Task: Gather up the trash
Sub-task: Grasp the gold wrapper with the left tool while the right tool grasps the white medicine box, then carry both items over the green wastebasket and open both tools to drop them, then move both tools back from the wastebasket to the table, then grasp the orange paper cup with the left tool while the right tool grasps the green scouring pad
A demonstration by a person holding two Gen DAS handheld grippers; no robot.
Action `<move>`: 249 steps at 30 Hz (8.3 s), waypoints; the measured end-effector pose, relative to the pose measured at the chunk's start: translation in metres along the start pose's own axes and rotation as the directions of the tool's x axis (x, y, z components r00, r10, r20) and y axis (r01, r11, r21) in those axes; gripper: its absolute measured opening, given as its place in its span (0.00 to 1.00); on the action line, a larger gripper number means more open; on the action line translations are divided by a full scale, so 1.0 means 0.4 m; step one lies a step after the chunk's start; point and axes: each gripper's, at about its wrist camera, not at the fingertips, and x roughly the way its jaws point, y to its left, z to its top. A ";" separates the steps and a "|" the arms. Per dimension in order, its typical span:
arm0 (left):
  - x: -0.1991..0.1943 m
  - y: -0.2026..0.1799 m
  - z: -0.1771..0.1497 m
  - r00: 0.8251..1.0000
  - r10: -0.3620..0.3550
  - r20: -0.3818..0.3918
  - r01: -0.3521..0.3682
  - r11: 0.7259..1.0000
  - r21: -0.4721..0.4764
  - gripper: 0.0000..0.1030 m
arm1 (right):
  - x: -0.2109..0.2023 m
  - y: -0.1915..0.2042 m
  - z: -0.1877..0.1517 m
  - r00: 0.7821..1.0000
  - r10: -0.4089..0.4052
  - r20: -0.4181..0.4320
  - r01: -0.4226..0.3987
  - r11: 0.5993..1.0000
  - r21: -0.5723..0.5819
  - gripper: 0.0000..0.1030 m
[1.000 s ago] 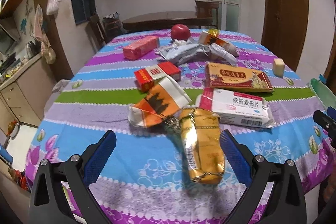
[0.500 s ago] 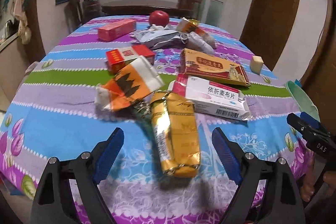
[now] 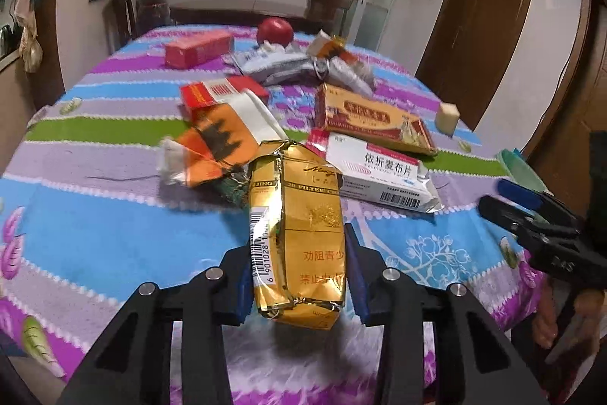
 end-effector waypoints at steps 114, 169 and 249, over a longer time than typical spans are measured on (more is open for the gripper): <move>0.567 -1.154 0.306 0.950 -0.226 -0.214 0.308 0.785 0.537 0.65 | -0.300 -0.867 -0.014 0.807 -0.477 -0.347 0.589 0.614 0.525 0.66; 0.117 -0.330 0.283 0.941 0.246 0.232 -0.277 0.954 0.111 0.76 | -0.151 -0.148 0.134 0.839 -0.476 0.264 0.433 0.877 0.207 0.73; -0.004 0.099 0.133 0.976 0.209 0.062 -0.206 0.977 -0.056 0.75 | 0.144 0.072 0.023 0.960 -0.128 -0.251 0.178 0.965 0.190 0.66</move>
